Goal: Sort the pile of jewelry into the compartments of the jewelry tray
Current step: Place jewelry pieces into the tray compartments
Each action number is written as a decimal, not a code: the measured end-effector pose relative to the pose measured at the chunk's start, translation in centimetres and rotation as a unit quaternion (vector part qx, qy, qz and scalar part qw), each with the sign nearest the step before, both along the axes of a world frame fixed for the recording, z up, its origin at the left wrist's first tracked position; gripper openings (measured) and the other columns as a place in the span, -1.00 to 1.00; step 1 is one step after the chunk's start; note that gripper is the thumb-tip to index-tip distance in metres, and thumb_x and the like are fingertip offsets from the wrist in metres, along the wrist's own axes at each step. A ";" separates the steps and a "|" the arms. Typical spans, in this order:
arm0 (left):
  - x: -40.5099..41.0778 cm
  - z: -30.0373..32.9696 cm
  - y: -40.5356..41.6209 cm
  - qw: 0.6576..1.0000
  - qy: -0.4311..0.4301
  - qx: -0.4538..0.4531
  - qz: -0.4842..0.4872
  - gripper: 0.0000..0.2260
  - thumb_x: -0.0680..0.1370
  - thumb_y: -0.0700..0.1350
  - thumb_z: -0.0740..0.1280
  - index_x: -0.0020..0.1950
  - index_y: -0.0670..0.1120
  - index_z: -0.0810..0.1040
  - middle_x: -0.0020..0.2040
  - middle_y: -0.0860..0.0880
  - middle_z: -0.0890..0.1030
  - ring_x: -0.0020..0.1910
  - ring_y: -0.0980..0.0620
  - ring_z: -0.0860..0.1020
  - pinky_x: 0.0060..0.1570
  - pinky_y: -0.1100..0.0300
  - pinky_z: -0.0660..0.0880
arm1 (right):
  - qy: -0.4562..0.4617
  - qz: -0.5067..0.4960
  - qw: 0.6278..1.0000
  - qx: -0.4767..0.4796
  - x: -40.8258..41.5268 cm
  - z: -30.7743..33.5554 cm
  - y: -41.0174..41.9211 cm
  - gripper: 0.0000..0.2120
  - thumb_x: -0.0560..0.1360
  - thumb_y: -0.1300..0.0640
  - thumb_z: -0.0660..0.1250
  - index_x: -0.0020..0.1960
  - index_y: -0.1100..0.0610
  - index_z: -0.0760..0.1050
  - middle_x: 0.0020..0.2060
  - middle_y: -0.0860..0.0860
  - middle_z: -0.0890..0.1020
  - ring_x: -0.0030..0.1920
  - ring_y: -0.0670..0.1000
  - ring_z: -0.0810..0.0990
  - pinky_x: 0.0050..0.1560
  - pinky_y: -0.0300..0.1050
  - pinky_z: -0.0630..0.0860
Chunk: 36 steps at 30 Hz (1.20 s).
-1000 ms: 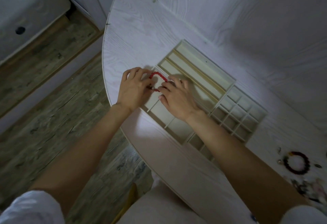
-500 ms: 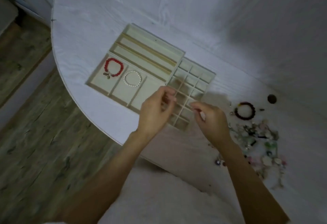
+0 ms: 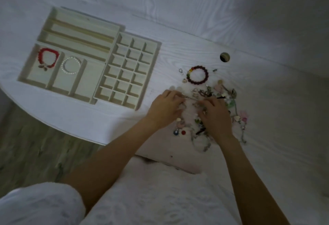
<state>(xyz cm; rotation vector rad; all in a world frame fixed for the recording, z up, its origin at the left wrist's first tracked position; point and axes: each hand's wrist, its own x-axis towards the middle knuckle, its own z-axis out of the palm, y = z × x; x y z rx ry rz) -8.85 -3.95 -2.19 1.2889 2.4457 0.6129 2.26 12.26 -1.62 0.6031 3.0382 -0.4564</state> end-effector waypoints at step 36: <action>-11.6 1.9 -12.6 0.914 0.058 0.031 0.401 -0.78 0.52 -0.16 0.38 0.15 -0.14 0.59 -0.05 -0.12 0.58 -0.20 -0.10 0.57 -0.19 0.13 0.46 | 0.070 0.157 0.944 -0.283 -24.2 3.2 -5.6 -0.94 0.50 0.25 0.35 -0.04 0.15 0.57 -0.23 -0.08 0.59 -0.26 -0.24 0.51 -0.18 -0.48 0.42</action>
